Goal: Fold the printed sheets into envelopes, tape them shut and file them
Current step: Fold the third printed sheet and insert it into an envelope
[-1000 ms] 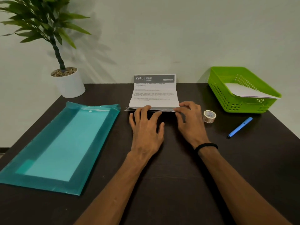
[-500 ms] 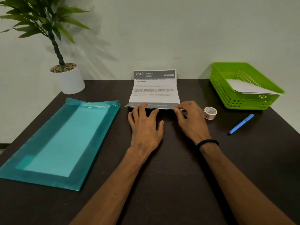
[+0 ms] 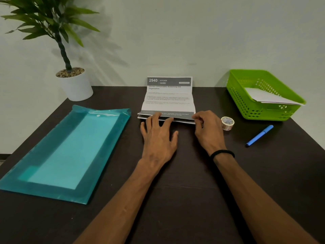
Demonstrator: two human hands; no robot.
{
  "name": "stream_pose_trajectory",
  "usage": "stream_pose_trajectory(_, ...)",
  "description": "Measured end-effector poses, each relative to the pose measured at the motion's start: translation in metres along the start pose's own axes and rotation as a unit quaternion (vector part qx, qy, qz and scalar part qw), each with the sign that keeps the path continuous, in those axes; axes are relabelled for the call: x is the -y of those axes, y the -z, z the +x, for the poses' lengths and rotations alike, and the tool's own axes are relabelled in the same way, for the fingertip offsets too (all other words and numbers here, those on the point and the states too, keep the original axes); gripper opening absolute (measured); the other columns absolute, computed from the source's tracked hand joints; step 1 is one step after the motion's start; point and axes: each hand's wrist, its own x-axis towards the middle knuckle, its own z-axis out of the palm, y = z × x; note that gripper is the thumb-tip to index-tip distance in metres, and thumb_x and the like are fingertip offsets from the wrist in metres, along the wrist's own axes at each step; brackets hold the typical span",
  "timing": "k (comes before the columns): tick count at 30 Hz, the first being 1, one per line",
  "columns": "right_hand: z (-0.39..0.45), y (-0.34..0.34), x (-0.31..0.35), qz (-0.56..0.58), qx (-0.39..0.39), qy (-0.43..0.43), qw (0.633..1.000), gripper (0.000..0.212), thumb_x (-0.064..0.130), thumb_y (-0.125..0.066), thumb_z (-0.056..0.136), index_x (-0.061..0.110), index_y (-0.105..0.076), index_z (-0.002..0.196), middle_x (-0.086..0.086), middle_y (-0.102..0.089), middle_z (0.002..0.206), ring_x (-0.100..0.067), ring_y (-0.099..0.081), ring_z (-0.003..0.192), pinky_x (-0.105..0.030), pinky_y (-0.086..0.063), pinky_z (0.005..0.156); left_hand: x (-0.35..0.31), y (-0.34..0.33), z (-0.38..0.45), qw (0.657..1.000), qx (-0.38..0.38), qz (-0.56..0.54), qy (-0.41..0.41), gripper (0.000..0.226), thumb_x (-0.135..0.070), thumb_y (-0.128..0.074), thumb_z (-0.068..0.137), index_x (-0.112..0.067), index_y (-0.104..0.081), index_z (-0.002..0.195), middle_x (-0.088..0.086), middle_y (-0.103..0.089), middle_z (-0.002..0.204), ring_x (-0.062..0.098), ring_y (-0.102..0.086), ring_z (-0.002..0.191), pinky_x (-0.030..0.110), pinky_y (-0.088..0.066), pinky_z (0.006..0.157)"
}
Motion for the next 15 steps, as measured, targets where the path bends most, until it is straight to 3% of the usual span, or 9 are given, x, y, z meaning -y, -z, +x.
stream_pose_trajectory(3,-0.001,0.002,0.001,0.018,-0.047,0.012,0.999,0.015,0.003,-0.062,0.098,0.011,-0.073,0.104,-0.005,-0.066,0.105,-0.023,-0.063,0.094,-0.040,-0.055,0.083,0.000,0.000,0.001,0.999,-0.039,0.000,0.004,0.049,-0.043,-0.065,0.095,-0.028,-0.058,0.141,0.011,-0.024,0.162,0.032,-0.021,0.151,0.066,-0.019,0.122)
stream_pose_trajectory(6,-0.004,0.008,0.005,0.078,-0.089,0.000,0.993,0.014,0.002,-0.061,0.098,0.011,-0.069,0.104,-0.001,-0.061,0.106,-0.016,-0.063,0.089,-0.033,-0.055,0.080,-0.003,0.011,0.004,0.982,-0.158,-0.094,0.042,0.037,-0.048,-0.055,0.102,-0.028,-0.065,0.132,0.007,-0.031,0.157,0.025,-0.030,0.147,0.053,-0.026,0.122)
stream_pose_trajectory(8,-0.008,0.014,0.009,0.107,-0.100,-0.003,0.989,0.015,0.002,-0.059,0.099,0.012,-0.067,0.105,-0.004,-0.063,0.107,-0.015,-0.064,0.090,-0.025,-0.054,0.080,0.001,0.020,0.004,0.944,-0.257,-0.187,0.086,0.034,-0.044,-0.047,0.107,-0.021,-0.070,0.117,0.005,-0.049,0.134,0.016,-0.048,0.124,0.043,-0.044,0.106)
stream_pose_trajectory(10,-0.017,0.023,0.015,0.132,-0.114,0.001,0.985,0.013,0.004,-0.057,0.101,0.013,-0.065,0.105,-0.004,-0.065,0.104,-0.013,-0.064,0.090,-0.017,-0.051,0.078,0.011,0.029,0.004,0.888,-0.301,-0.312,0.153,0.040,-0.040,-0.039,0.110,-0.015,-0.069,0.099,0.004,-0.063,0.097,0.014,-0.058,0.088,0.040,-0.050,0.077)
stream_pose_trajectory(13,-0.038,0.039,0.023,0.149,-0.129,-0.001,0.980,0.011,0.009,-0.055,0.104,0.017,-0.062,0.106,0.002,-0.065,0.100,-0.009,-0.062,0.089,-0.028,-0.054,0.078,0.020,0.040,0.002,0.770,-0.253,-0.518,0.273,0.058,-0.049,-0.030,0.111,-0.013,-0.068,0.086,0.003,-0.063,0.063,0.014,-0.056,0.054,0.032,-0.044,0.052)
stream_pose_trajectory(15,-0.055,0.048,0.028,0.164,-0.128,-0.002,0.978,0.011,0.012,-0.054,0.106,0.020,-0.060,0.108,0.003,-0.065,0.102,-0.015,-0.065,0.094,-0.041,-0.056,0.082,0.022,0.047,-0.001,0.753,-0.201,-0.555,0.291,0.069,-0.057,-0.024,0.109,-0.010,-0.070,0.087,0.006,-0.065,0.061,0.017,-0.059,0.051,0.030,-0.046,0.050)
